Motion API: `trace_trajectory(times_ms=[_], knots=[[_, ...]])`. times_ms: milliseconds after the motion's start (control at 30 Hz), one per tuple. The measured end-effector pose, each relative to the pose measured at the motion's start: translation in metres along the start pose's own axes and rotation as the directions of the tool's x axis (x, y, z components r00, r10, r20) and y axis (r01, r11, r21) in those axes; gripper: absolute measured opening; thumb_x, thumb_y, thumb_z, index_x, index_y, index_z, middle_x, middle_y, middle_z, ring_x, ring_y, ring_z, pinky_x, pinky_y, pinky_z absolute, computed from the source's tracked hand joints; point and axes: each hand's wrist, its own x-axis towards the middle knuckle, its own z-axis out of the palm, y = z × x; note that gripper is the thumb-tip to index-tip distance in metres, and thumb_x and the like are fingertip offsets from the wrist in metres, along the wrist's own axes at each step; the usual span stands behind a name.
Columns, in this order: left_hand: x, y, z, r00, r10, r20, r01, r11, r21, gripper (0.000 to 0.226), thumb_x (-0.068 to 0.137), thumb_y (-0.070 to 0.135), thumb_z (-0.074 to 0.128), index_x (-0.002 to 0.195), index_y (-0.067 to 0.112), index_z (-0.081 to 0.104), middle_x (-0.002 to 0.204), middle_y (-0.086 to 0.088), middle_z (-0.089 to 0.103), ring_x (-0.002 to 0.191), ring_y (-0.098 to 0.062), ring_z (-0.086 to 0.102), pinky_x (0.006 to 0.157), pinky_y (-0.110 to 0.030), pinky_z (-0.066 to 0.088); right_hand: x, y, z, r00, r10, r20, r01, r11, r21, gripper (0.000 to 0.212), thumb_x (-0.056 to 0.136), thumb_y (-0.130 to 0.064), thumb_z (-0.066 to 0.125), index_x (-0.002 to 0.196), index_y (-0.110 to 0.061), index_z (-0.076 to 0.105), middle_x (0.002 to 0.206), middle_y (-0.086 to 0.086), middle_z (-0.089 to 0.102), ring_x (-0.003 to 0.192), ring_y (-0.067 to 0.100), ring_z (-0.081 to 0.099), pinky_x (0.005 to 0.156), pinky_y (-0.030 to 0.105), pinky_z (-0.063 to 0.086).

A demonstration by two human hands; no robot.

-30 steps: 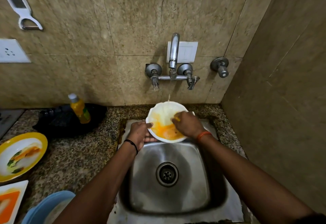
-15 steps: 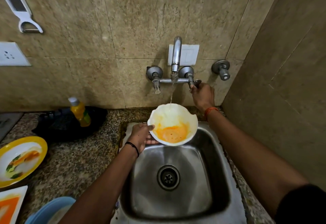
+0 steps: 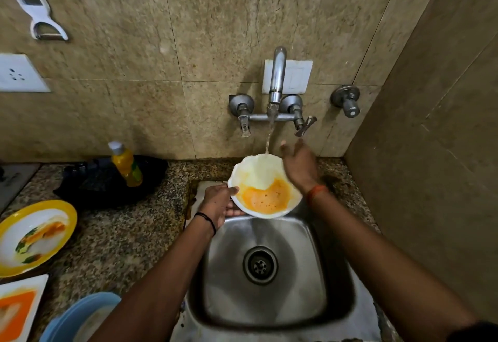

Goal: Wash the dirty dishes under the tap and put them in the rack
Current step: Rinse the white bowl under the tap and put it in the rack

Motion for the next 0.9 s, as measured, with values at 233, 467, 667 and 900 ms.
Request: trace_trajectory(times_ms=[233,467,667,900], knots=[[0.001,-0.004,-0.003,0.999,0.0,-0.034,0.001,1.0,0.018,0.025,0.092,0.006,0.056,0.116,-0.001,0.061,0.087,-0.019,0.07,0.059,-0.025,0.071,0.048,-0.034,0.057,-0.055,0.04,0.016,0.584,-0.192,0.789,0.731,0.548,-0.408,0.1,0.075,-0.084,0.019,0.154,-0.023,0.012,0.162,0.006,0.01,0.149,0.024,0.015,0.119,0.042,0.018],[0.003,-0.009,-0.009,0.997,0.004,-0.08,0.002,0.997,0.074,0.027,0.093,0.009,0.056,0.118,-0.001,0.06,0.101,-0.022,0.068,0.074,-0.029,0.068,0.052,-0.038,0.059,-0.086,0.04,0.021,0.59,-0.106,0.801,0.674,0.61,-0.416,0.08,0.083,-0.068,0.052,0.142,-0.015,0.041,0.145,0.01,0.045,0.129,0.031,0.046,0.105,0.039,0.038],[-0.002,-0.014,-0.006,0.994,0.033,-0.103,-0.026,0.997,0.066,0.022,0.093,0.007,0.056,0.114,0.003,0.062,0.099,-0.021,0.068,0.075,-0.032,0.068,0.055,-0.038,0.059,-0.073,0.034,0.013,0.705,-0.006,0.709,0.572,0.596,-0.564,0.078,0.092,-0.068,0.028,0.14,-0.01,0.045,0.147,0.021,0.041,0.138,0.033,0.034,0.115,0.044,0.022],[-0.008,-0.018,-0.005,0.995,0.061,-0.085,-0.054,0.995,0.079,0.016,0.093,0.005,0.054,0.106,0.009,0.063,0.083,-0.013,0.068,0.068,-0.027,0.066,0.053,-0.034,0.058,-0.043,0.034,0.036,0.66,0.322,0.679,-0.461,0.887,0.027,0.024,0.094,-0.019,0.047,0.091,-0.003,0.066,0.079,0.013,0.07,0.068,0.024,0.067,0.068,0.033,0.055]])
